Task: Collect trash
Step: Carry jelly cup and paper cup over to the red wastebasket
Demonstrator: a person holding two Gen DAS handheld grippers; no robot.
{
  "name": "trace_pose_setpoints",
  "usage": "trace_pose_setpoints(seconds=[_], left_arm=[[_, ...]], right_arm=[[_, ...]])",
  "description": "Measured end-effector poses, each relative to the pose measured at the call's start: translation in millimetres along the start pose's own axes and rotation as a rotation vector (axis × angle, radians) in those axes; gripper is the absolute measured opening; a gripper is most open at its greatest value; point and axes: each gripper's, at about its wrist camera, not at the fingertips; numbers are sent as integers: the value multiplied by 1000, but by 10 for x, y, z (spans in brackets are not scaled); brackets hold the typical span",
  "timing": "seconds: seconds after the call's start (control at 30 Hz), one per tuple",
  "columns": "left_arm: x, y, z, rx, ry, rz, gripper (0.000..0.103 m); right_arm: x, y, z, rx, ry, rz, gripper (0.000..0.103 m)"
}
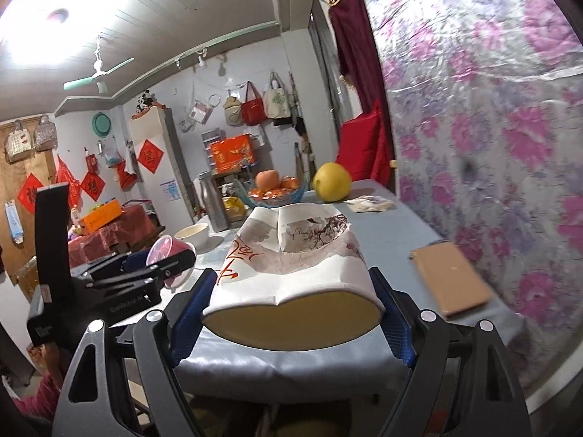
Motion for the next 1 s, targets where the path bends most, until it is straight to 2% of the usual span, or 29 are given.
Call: trace_pose_setpoints(seconds=[0.17,0.37,0.53,0.77,1.0], left_arm=[[-54,21,-388,-66,-48,15,53],[-275,-19,-855,-135,-130,69,53],[-599,-94,-1210,-182,-203,150,53],[-1109,-276,-1567,-216,-291,269,53],[-1588,-530,-1838,-239,-342,383,53]], right_arm=[[261,-100,-294,8,-63,-11,82],[345,-248,-713,0,-142,37,82],[278,-445,-1181,-42,-210,117,82],[132,-772,-1600,-67,-282,222,82],[-169,-1341,-1975,-113,-310,395,82]])
Point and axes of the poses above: each gripper's, at about its wrist camera, not at the fingertips, and x roughly against the way its jaws point, z to its left, y to its top, and after that the axes turned 14 degrees about -y, right-handed
